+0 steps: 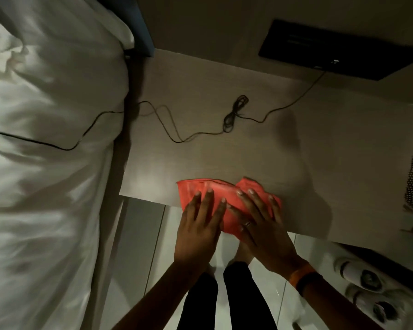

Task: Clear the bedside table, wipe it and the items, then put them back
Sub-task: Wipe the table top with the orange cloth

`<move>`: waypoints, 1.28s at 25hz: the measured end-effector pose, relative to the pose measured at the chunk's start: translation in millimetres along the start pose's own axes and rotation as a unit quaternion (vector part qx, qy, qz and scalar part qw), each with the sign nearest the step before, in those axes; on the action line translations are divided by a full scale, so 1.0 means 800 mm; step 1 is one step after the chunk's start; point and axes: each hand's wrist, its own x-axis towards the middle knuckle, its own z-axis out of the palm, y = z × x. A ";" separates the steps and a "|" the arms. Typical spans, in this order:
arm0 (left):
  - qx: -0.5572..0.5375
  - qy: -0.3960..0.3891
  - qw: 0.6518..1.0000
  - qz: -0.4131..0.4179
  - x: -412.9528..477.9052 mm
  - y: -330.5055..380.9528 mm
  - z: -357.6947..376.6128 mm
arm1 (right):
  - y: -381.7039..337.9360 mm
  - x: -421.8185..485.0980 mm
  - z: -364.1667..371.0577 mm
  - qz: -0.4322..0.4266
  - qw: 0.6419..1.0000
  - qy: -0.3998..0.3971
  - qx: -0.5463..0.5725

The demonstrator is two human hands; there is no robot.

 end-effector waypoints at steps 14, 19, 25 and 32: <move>0.009 0.008 0.999 -0.033 0.304 0.015 -0.073 | 0.203 0.235 -0.115 0.048 0.998 -0.028 0.000; 0.029 0.040 0.997 -0.055 0.343 -0.005 -0.087 | 0.208 0.279 -0.126 0.027 0.999 -0.027 0.007; 0.057 0.018 0.998 0.020 0.355 0.045 -0.094 | 0.255 0.217 -0.116 0.064 0.998 0.019 0.006; 0.093 0.006 0.993 0.070 0.371 0.101 -0.079 | 0.288 0.168 -0.113 0.140 0.989 0.021 0.048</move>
